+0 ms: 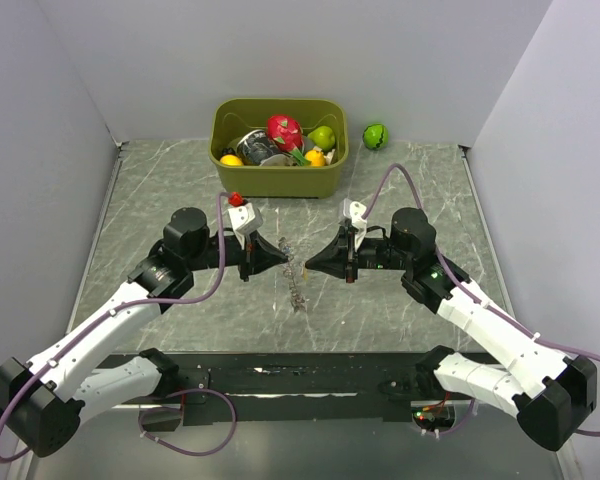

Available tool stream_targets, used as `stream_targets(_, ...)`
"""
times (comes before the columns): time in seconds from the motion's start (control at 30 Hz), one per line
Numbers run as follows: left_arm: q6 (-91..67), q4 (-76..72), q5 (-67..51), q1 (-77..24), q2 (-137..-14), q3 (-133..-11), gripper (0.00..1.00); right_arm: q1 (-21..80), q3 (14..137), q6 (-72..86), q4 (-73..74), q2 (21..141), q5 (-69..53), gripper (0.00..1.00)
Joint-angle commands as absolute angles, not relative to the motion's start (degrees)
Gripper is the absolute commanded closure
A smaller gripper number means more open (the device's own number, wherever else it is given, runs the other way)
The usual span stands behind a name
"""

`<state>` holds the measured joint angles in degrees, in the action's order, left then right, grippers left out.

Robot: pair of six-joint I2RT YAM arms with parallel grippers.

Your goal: Put the keys on the keyring

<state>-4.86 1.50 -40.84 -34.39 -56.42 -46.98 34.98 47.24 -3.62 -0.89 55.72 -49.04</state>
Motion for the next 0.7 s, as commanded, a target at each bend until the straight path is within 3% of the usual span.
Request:
stream_targets(0.0, -3.7, -2.0, -43.0, -34.4, -56.1, -50.2, 0.99, 34.7, 50.3, -2.7, -4.0, 56.0, -49.8, 1.00)
stream_targets(0.67, -4.0, -2.3, -44.2, -34.5, -57.5, -50.3, 0.99, 34.7, 52.2, -0.1, -6.4, 61.3, -49.7, 1.00)
